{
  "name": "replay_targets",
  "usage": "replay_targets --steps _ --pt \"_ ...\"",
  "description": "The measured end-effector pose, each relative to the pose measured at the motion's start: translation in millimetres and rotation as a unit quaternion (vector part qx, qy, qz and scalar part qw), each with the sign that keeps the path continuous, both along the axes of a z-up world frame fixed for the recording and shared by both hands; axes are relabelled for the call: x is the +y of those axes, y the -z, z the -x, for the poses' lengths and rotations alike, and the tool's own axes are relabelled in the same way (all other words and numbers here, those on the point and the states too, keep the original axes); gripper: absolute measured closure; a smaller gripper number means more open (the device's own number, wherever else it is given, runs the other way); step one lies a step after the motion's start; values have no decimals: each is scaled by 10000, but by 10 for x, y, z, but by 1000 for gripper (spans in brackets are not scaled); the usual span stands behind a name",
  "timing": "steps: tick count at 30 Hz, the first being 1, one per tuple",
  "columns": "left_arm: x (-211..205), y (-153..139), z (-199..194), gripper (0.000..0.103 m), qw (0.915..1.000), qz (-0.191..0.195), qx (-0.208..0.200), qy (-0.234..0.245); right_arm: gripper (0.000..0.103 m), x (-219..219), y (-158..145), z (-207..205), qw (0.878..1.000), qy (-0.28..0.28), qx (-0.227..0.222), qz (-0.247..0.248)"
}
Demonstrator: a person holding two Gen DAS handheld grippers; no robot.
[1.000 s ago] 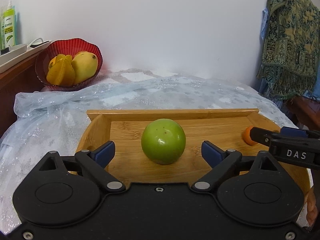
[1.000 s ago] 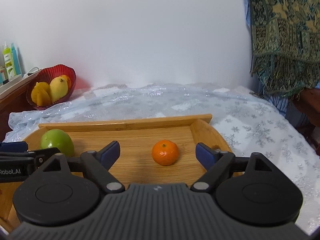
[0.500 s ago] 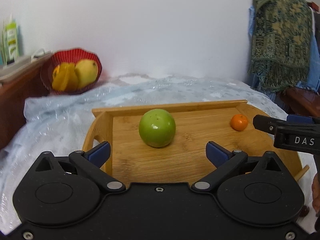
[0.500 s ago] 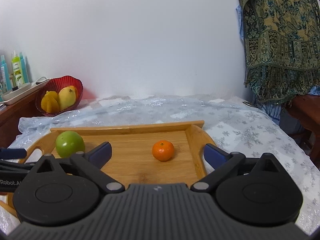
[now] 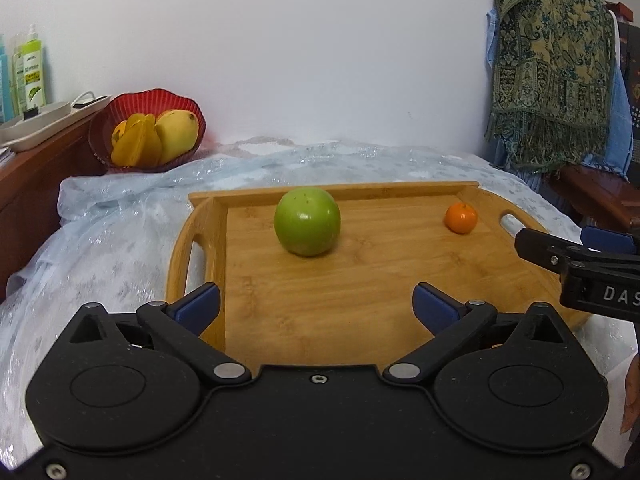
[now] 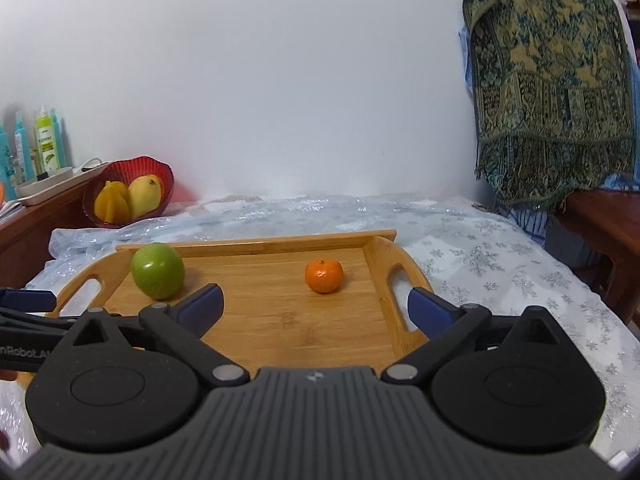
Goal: Organize fruits
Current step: 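Move both tools back toward the remaining fruit row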
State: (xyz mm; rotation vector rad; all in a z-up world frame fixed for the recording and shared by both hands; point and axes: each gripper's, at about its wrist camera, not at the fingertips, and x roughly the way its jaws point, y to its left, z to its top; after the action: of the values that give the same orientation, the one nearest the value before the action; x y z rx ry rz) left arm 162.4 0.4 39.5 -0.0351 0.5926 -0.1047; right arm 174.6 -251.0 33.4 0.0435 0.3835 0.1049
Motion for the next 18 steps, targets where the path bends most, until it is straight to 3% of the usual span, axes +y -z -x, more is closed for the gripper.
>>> replay_targets --steps 8,18 --pt "41 112 366 1 9999 127 8 50 0 52 112 375 9993 -54 -181 -333" --pt "94 202 809 0 9995 204 -230 -58 0 216 274 878 9988 14 -465 -160"
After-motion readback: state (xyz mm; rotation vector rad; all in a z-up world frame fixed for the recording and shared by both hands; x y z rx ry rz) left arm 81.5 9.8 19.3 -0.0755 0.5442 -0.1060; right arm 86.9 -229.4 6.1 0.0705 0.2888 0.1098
